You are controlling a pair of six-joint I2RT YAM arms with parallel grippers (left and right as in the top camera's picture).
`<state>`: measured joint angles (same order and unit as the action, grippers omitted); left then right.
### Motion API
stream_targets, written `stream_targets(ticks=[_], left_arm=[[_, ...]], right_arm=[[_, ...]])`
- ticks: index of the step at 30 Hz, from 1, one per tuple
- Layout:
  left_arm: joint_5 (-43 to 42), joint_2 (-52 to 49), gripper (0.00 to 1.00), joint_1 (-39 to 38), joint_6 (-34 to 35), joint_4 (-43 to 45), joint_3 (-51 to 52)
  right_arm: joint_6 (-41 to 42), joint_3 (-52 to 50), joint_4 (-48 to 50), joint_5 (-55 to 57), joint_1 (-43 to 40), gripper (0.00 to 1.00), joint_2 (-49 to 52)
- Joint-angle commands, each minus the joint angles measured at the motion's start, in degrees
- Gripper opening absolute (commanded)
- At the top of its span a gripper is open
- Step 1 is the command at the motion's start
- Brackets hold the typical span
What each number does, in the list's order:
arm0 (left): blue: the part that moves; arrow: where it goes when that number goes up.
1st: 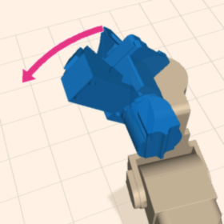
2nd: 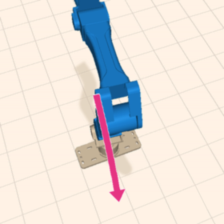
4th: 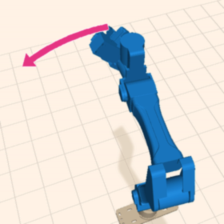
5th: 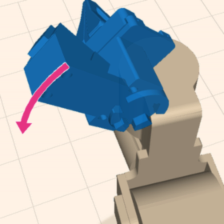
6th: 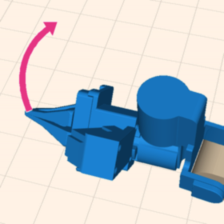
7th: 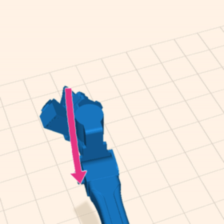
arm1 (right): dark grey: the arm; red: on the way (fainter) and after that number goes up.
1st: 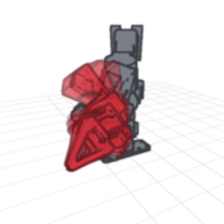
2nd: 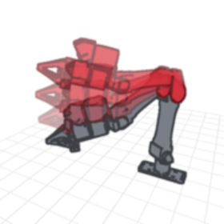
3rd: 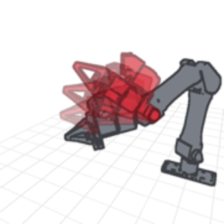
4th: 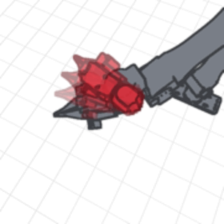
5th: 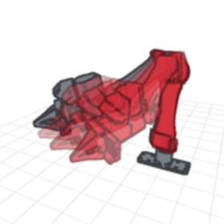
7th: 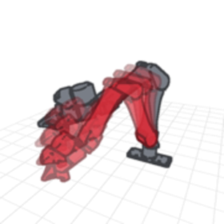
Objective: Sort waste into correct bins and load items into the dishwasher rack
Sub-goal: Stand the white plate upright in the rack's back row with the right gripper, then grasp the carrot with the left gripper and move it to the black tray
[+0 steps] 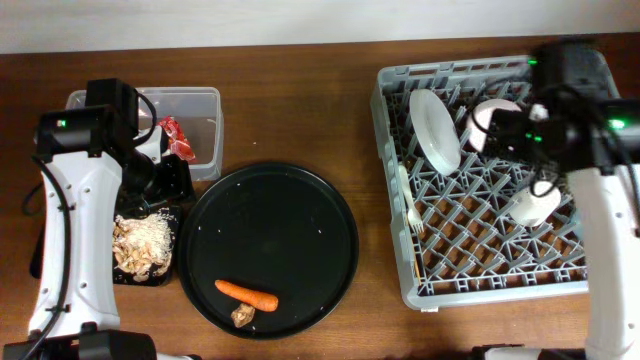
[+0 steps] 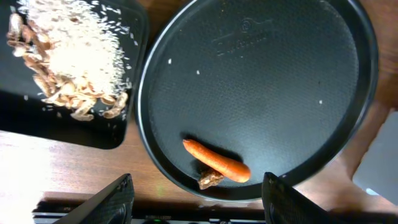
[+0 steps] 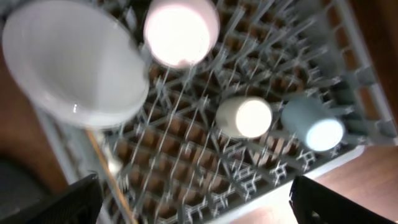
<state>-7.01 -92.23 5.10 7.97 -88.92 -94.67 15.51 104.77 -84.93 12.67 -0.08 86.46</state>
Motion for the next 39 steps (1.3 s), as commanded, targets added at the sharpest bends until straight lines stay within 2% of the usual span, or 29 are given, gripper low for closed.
stream_targets(ticks=[1,2,4,5,8,13,15,19,23,31,33,36,39], left_arm=[[-5.1,0.9,0.65,-2.1,-0.4,0.1,1.5],[-5.4,0.9,0.65,-2.9,1.6,0.0,2.5],[-5.9,0.9,0.66,-5.5,10.8,-0.2,6.1],[-7.7,1.0,0.69,-7.6,15.6,0.3,9.1],[-10.2,1.8,0.70,-11.5,24.0,3.3,15.6],[-10.1,2.4,0.70,-16.2,31.9,11.5,27.5],[-9.2,2.4,0.70,-17.7,35.1,17.6,34.4],[-9.0,2.4,0.70,-17.7,35.1,26.7,42.8],[-6.1,2.4,0.71,-17.7,36.3,31.5,48.3],[-6.0,2.4,0.73,-17.7,36.3,40.7,54.8],[-6.0,2.4,0.66,-17.7,36.3,41.2,54.8],[-6.0,2.4,0.46,-17.7,36.1,43.0,54.8],[-6.0,2.4,0.42,-17.7,36.1,44.1,54.8]], right_arm=[[-5.0,0.2,-1.3,-10.1,-3.2,0.99,1.0],[-5.0,0.1,-1.3,-10.1,-3.7,0.99,1.2],[-5.0,0.0,-1.2,-10.1,-3.8,0.99,1.4],[-5.0,0.0,-1.2,-10.1,-3.8,0.99,1.5],[-5.0,0.0,-1.2,-10.1,-3.8,0.99,1.6],[-5.0,0.0,-1.0,-10.1,-3.8,0.99,1.7],[-5.0,0.0,-1.0,-10.1,-3.8,0.99,1.7],[-5.0,0.0,-1.0,-10.1,-3.8,0.99,1.7],[-5.0,0.0,-1.0,-10.1,-3.8,0.99,1.8],[-5.0,0.0,-1.3,-10.1,-3.8,0.99,1.8],[-5.0,0.0,-1.4,-10.1,-3.8,0.99,1.8],[-5.0,0.0,-1.5,-10.1,-3.8,0.99,1.8],[-5.0,0.0,-1.5,-10.1,-3.8,0.99,1.8]])
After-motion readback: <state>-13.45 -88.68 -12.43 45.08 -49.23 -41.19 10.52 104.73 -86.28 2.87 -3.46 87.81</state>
